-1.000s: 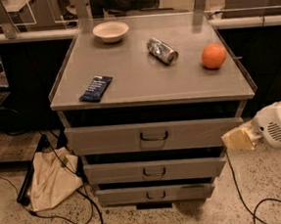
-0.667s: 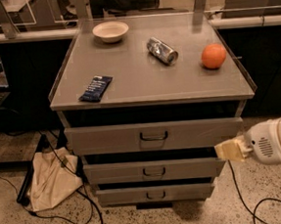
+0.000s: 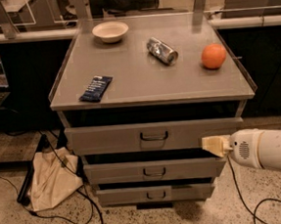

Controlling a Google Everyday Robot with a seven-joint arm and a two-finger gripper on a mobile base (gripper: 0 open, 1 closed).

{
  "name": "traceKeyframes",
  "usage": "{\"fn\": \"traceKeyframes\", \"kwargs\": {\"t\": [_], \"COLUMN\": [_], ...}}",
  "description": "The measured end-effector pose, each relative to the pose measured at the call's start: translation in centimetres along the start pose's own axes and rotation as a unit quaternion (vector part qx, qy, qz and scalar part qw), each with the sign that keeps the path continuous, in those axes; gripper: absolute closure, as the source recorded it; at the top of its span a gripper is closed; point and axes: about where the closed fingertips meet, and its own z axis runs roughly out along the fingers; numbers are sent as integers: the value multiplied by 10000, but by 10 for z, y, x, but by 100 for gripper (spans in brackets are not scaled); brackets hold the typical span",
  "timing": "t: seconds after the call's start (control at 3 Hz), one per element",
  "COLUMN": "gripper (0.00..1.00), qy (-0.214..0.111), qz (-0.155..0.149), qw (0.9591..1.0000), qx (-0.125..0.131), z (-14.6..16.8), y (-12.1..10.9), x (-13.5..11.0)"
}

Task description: Open top drawer

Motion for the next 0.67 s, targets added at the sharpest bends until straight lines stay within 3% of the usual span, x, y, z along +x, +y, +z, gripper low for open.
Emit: {"fn": "traceKeyframes", "kwargs": {"t": [0.33,0.67], "gripper": [100,100], "qy": [-352,-386], "qz": [-82,-102], "qw": [9993,9992], "qx": [62,79], "z": [20,21], "y": [-11,-11], "x": [-26,-29]}}
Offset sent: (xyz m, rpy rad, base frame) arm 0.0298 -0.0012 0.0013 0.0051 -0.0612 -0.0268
